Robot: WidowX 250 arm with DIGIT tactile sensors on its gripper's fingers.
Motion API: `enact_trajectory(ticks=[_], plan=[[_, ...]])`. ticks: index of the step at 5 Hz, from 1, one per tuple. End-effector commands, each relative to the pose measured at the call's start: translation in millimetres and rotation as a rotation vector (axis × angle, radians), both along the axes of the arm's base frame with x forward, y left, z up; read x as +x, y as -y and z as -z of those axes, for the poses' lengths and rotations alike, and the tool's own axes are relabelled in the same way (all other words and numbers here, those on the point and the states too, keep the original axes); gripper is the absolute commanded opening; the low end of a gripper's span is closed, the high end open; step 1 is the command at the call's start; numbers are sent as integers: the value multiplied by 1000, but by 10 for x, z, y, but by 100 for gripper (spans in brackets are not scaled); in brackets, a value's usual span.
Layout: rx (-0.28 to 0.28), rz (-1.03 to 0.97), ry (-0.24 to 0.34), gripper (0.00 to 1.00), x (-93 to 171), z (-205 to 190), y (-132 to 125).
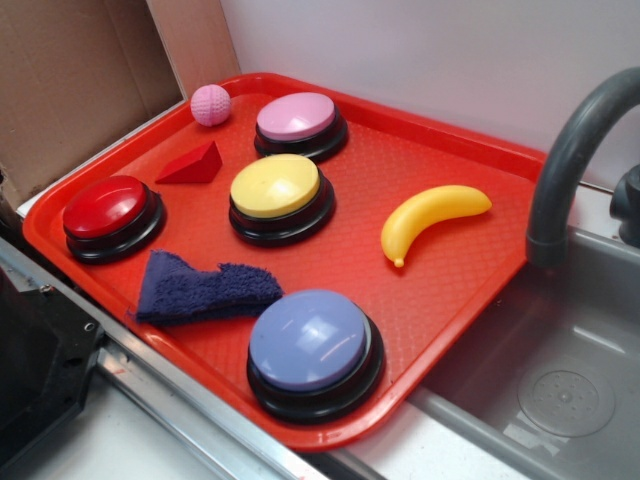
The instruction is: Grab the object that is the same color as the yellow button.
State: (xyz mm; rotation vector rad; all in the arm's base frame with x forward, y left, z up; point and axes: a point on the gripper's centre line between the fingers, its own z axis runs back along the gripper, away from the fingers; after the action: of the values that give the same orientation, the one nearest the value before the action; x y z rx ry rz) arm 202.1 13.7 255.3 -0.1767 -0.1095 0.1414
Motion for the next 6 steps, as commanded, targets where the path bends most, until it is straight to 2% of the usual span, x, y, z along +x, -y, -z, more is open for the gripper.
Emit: enact_trajectory(ticks=[1,2,3,4,5,6], plan=[[6,210,69,100,521,-198,735],[22,268,37,100,629,-18,997],[85,310,-10,100,770,290,1154],[82,298,-58,100,932,597,1145],[70,365,-136,100,1078,873,1285],[70,365,-136,100,1078,873,1285]])
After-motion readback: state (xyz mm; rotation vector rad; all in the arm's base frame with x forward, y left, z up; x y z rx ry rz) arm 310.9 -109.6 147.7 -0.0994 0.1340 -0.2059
